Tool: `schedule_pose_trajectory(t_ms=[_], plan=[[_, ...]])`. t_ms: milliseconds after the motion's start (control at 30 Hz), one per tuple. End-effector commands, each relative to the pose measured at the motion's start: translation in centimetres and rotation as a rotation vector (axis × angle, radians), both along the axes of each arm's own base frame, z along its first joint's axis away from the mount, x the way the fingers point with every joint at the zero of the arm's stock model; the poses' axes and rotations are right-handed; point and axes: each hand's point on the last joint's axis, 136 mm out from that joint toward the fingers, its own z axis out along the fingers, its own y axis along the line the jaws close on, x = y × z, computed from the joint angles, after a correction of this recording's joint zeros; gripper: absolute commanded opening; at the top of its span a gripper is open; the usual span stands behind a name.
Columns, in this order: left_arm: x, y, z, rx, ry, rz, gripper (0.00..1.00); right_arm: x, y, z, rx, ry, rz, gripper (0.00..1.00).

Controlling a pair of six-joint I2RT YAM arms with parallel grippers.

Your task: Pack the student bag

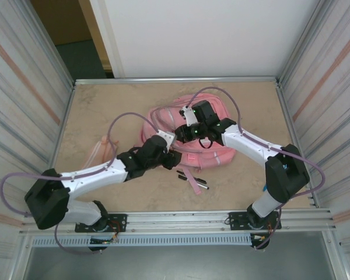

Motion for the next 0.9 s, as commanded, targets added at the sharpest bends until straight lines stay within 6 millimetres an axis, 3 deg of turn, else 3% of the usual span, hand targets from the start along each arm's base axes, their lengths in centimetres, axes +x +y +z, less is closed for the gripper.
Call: schedule_pose_trajectory(t_ms=[0,200,300,433,500,633,767,867], plan=[[1.4,-0.6,1.3,-0.036,-0.023,0.08,0.45,-0.8,1.7,1.8,0.088,0.02,0.048,0.0],[1.8,2.5,-0.9,0.068,0.003,0.271,0.39,-1.1,2.0,1.6,0.083,0.034,0.059,0.0],[1.5,2.7,-2.4,0.119,0.049,0.268,0.36,-1.1,1.9,1.8,0.084,0.032,0.055,0.0],[1.1,3.2,-3.7,0.173,0.07,0.272,0.22,-1.1,2.1,1.8,0.079,0.033,0.061,0.0],[1.2,4.1,-3.6,0.198,0.059,0.299,0.1,-1.1,1.9,2.0,0.071,0.027,0.055,0.0],[1.2,5.0,-2.2,0.223,-0.004,0.274,0.0,-1.0,1.3,1.7,0.054,0.02,0.047,0.0],[0.7,4.5,-0.6,0.233,-0.071,0.146,0.0,-1.1,0.7,1.7,0.04,0.013,0.055,0.0],[0.7,5.9,-0.2,0.294,-0.119,0.131,0.0,-1.4,0.2,1.4,0.0,-0.009,0.096,0.0]])
